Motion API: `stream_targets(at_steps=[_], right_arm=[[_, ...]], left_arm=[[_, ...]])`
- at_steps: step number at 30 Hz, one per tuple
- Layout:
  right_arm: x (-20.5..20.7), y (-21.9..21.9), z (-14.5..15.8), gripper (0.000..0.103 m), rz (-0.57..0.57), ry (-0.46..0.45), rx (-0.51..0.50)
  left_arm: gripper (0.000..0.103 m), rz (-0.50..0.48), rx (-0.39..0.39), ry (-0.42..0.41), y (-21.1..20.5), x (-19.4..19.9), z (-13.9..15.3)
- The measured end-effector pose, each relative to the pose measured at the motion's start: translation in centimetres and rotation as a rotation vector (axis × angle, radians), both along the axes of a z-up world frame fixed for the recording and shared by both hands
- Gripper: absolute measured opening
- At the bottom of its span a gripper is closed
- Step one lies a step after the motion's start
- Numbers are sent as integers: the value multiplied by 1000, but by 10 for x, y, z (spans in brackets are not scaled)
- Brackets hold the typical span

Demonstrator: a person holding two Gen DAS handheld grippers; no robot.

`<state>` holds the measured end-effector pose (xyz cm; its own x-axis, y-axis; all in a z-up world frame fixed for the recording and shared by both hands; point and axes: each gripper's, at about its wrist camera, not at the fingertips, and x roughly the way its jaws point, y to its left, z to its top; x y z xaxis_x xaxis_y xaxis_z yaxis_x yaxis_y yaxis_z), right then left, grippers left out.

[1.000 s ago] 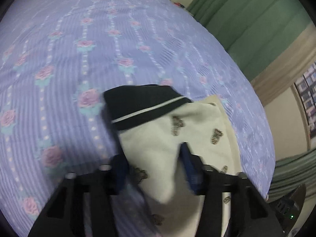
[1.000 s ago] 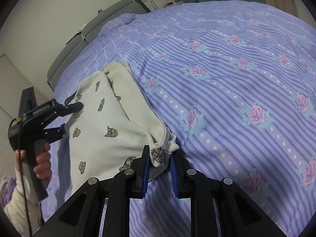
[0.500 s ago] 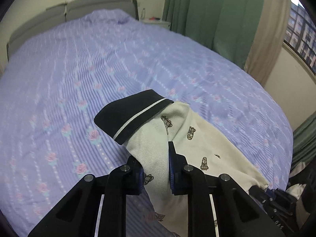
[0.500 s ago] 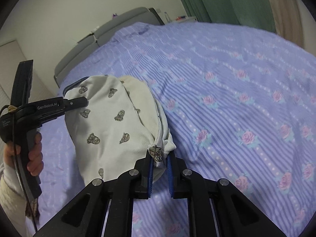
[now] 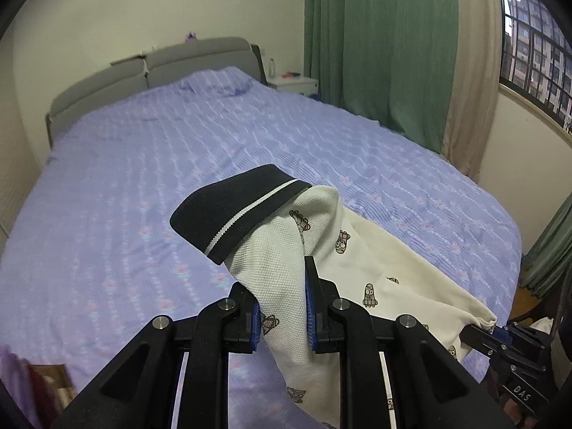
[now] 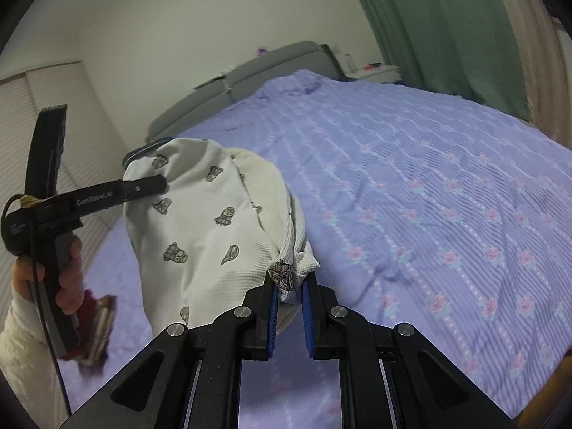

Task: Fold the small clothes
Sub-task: 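Lift the folded polo with both grippers and carry it toward the clothes stack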

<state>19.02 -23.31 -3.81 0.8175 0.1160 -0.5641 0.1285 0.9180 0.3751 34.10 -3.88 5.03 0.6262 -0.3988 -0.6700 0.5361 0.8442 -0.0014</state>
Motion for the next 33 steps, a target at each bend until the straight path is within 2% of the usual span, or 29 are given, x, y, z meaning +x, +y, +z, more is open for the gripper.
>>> stream_targets(at_steps=[7, 12, 24, 29, 33], right_arm=[[-30, 63, 42, 13, 136, -87, -28], [-30, 118, 71, 13, 233, -143, -38], [-13, 287, 134, 13, 560, -249, 7], [8, 353, 144, 13, 666, -244, 29], [24, 392, 144, 13, 712, -237, 31]], left_arm=[[21, 71, 26, -90, 65, -38, 47], [21, 121, 77, -142, 122, -53, 79], [21, 323, 161, -152, 300, -50, 146], [21, 413, 144, -147, 355, -39, 160], [21, 462, 149, -133, 389, -23, 150]])
